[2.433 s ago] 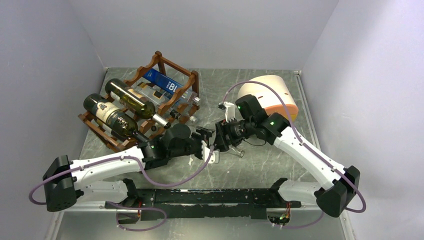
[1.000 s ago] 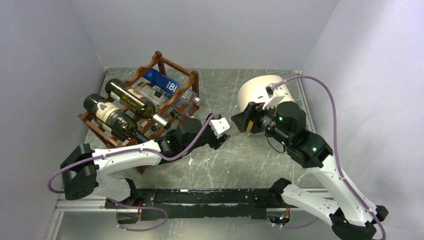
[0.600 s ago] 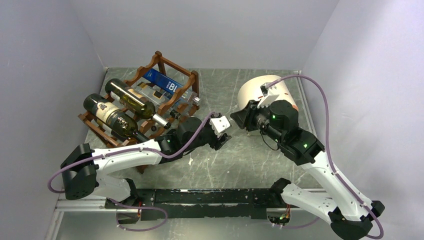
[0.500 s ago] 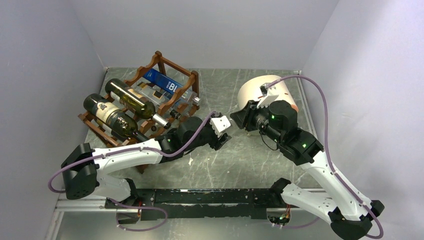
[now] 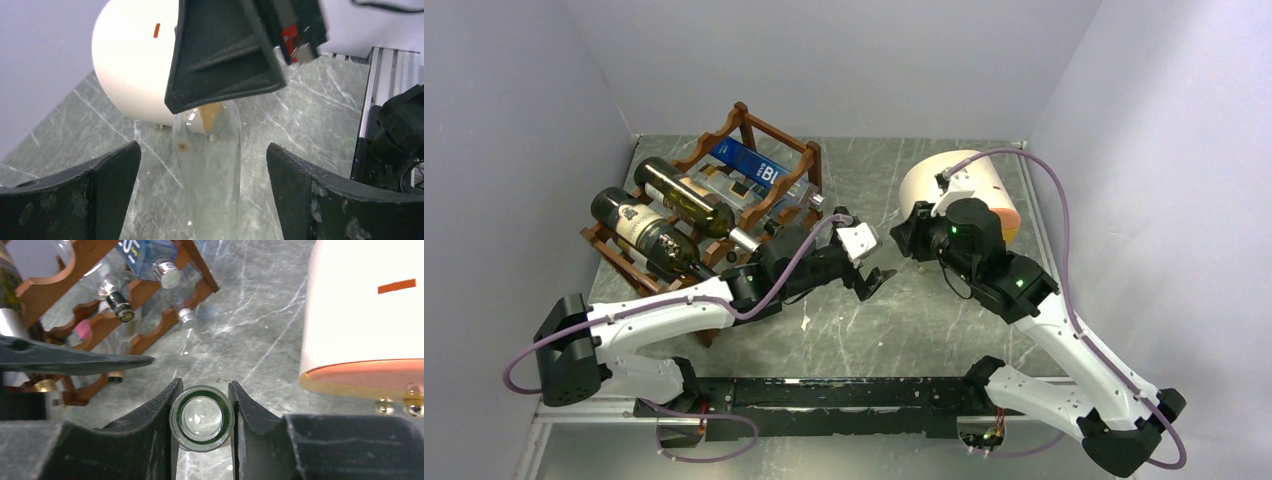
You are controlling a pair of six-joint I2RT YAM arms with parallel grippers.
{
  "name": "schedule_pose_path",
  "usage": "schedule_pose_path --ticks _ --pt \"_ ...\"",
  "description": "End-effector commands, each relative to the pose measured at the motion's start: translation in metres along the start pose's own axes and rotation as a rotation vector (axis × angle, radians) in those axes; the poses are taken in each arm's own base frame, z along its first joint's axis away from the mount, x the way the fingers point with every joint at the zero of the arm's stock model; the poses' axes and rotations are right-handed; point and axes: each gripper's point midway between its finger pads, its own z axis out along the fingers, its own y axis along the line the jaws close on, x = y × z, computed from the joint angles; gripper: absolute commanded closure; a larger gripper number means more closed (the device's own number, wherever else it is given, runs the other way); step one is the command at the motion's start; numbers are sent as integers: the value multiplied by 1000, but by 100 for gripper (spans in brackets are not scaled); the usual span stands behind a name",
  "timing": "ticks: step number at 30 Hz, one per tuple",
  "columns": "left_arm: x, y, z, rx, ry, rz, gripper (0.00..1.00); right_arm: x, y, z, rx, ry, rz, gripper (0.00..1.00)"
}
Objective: Take the wine bottle off the wine rack
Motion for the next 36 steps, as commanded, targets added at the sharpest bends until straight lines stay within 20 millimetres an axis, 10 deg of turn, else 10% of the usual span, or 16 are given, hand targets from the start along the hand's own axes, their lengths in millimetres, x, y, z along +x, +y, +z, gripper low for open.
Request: schedule_pose_path --ticks 1,19,36 --pt "-40 18 -15 -83 -118 45 0 -18 -9 9 68 -60 -51 100" --pt "-93 95 -97 -518 -276 152 1 -76 -14 85 245 -188 -206 100" --pt "-88 89 -85 -472 -218 152 8 -89 -39 199 237 -149 -218 100"
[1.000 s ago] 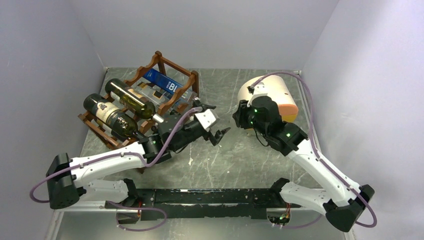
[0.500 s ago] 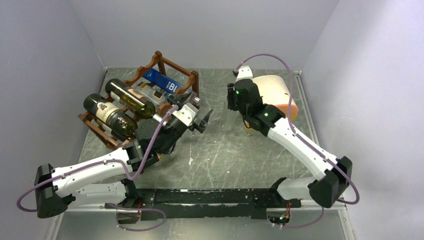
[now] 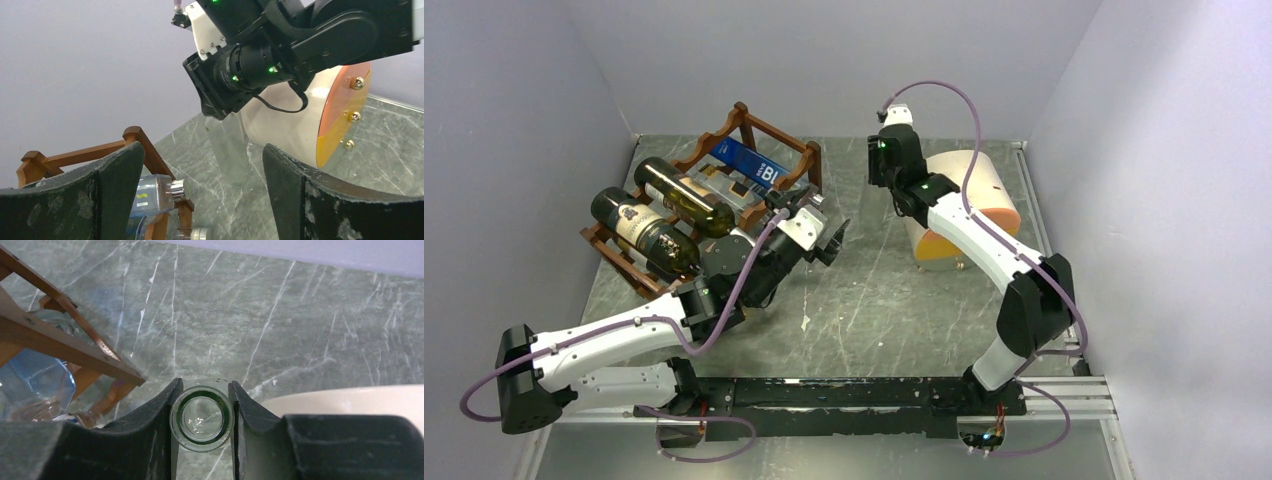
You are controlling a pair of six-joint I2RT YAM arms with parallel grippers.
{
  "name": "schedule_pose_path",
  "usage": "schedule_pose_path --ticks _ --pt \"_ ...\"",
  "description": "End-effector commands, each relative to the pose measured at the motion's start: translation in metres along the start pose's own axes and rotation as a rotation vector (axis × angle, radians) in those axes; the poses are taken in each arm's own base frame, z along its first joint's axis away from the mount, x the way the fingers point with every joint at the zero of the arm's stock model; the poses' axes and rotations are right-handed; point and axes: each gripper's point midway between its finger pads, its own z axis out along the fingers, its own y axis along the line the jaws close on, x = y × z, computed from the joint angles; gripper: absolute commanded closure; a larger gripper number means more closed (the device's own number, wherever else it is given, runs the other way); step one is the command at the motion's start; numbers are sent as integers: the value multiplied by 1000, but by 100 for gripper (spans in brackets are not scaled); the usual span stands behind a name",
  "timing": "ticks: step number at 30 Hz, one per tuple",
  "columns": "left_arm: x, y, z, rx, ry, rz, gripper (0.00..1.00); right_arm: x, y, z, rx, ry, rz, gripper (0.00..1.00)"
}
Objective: Take the wine bottle off the wine rack
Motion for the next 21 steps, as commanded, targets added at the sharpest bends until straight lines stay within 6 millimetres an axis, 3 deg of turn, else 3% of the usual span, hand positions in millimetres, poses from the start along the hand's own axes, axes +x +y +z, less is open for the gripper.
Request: schedule_pose_path --ticks 1,8,14,17,21 --pt "-13 1 2 5 -28 -6 8 -35 7 12 -31 -112 25 100" --pt "-15 7 0 -17 -36 9 8 -9 8 29 -28 -64 19 100" --pt "-18 13 -2 -40 -40 11 8 5 9 31 -36 -33 24 99" --pt "-19 15 -3 -45 -44 9 8 8 9 28 -42 -32 28 91" --pt "-22 18 -5 -50 -52 6 8 11 11 27 -51 -13 17 72"
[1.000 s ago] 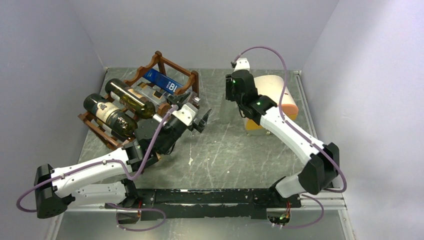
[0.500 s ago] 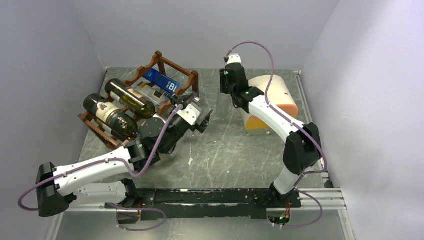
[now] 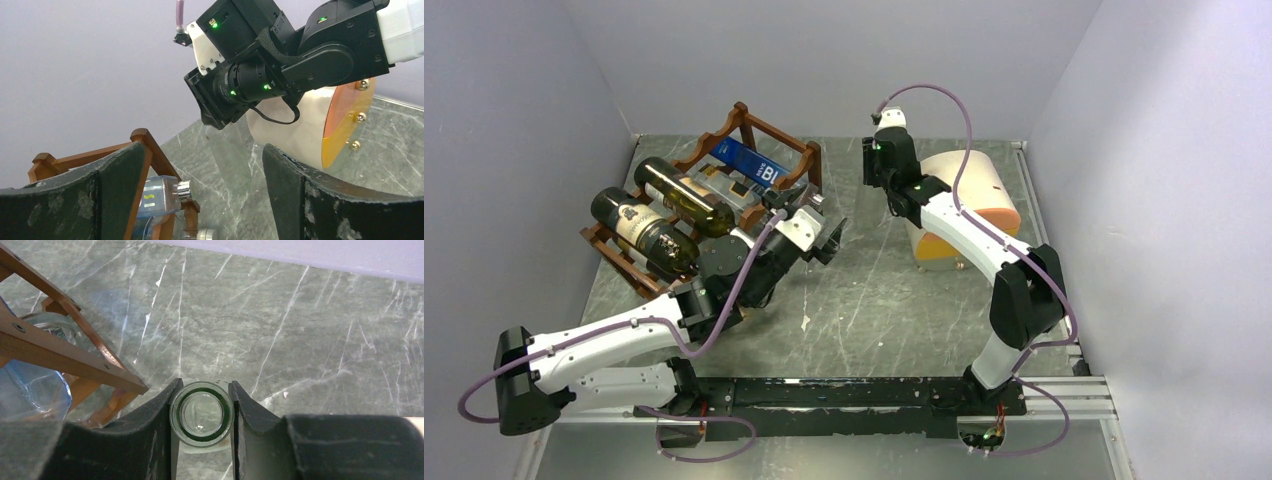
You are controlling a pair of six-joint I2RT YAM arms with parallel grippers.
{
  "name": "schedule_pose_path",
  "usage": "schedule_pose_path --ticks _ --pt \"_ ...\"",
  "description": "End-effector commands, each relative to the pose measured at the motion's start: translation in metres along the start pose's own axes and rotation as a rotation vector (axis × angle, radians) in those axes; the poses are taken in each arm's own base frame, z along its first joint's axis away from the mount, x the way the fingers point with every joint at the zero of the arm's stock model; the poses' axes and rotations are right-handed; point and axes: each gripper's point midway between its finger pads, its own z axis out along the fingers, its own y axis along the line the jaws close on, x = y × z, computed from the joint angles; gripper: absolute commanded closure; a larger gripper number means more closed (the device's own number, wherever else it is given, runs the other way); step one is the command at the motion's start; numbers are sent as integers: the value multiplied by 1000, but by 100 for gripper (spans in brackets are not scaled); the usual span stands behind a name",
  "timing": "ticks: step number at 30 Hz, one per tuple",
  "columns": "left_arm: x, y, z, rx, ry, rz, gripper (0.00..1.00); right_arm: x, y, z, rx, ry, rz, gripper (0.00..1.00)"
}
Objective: Take the wine bottle off the wine rack
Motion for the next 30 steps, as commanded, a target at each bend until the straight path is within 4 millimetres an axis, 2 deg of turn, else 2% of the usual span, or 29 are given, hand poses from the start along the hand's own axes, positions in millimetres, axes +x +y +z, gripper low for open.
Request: schedule_pose_path --ticks 1,6,9,14,17,19,24,27,30 --pt "-21 15 -3 -47 -52 -16 8 -2 2 -1 -19 -2 14 67" --pt "-22 22 -6 -72 -57 -13 9 -15 4 -4 -23 0 7 45" --pt "-23 25 -7 -84 -61 -7 8 -27 5 -12 -33 -15 9 36" --pt "-20 28 -7 -99 -55 2 9 -50 1 -38 -41 -35 19 31" --pt "-20 31 -8 -115 -59 5 9 -60 -1 -69 -64 -37 45 29" --pt "-20 33 -9 -124 -62 10 9 -57 -2 -93 -96 -47 72 27" --pt "-21 40 -13 -148 -63 43 9 -30 -5 -152 -185 -45 169 23" --pt "-19 46 -15 -179 -59 70 8 -17 3 -176 -279 -49 207 21" --pt "-17 44 -13 -168 -51 114 8 -7 7 -187 -324 -41 217 20"
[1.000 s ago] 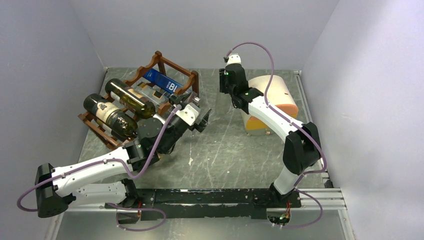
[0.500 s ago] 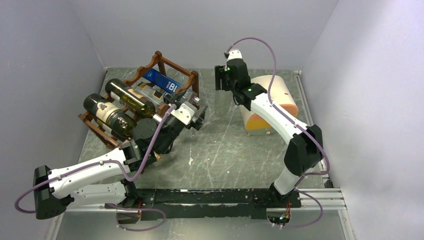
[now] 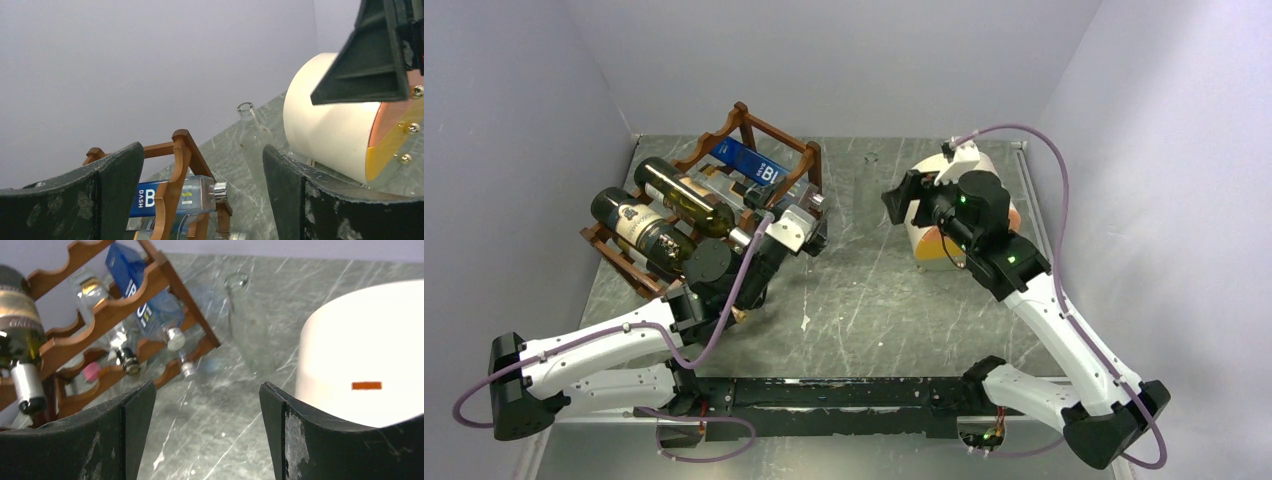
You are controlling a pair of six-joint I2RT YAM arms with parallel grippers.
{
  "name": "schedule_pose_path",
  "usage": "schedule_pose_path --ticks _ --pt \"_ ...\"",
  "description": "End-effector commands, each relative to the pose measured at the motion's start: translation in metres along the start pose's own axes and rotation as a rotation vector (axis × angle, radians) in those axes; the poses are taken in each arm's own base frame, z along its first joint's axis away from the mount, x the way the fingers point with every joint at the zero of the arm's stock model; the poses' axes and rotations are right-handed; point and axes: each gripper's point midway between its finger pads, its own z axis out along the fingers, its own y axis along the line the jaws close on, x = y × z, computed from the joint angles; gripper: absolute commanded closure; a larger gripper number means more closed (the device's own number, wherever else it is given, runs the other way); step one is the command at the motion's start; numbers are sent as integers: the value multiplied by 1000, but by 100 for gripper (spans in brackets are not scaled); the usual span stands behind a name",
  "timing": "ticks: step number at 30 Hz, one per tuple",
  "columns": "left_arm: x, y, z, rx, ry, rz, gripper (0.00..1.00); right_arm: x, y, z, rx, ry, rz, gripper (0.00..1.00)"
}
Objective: Take the wine bottle off the wine rack
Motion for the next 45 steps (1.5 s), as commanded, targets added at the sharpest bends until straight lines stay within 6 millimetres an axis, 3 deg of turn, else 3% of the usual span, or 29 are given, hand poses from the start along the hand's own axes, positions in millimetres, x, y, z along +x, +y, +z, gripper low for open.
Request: schedule_pose_path --ticks 1,8,10,11,14,17,24,30,35,37,41,45 --pt "-4 12 0 -44 -15 61 8 36 12 -7 -90 98 51 20" --pt "10 6 11 -35 74 150 10 48 14 -12 -111 130 69 19" --pt "9 6 18 -44 126 113 8 49 11 -15 -96 134 59 19" --pt "6 6 20 -53 149 73 0 49 8 -17 -85 137 48 19" --pt "-2 6 21 -49 213 -38 1 49 -3 -24 -30 146 14 18" --pt "-10 15 12 -90 297 -219 1 51 -11 -30 5 151 -10 18" --pt "-19 35 -21 38 479 -486 1 51 -13 -33 5 141 -21 18" --pt "9 60 -21 13 675 -470 1 57 -8 -30 -25 154 -13 18" --pt "20 90 -2 -78 709 -534 1 56 -14 -36 8 163 -20 17" --pt "33 110 3 -150 746 -577 1 53 -17 -39 24 160 -25 17" --pt "69 176 -4 -455 829 -695 1 46 -16 -43 28 156 -24 17" --pt "63 207 -12 -602 750 -739 6 47 -14 -43 16 151 -15 17"
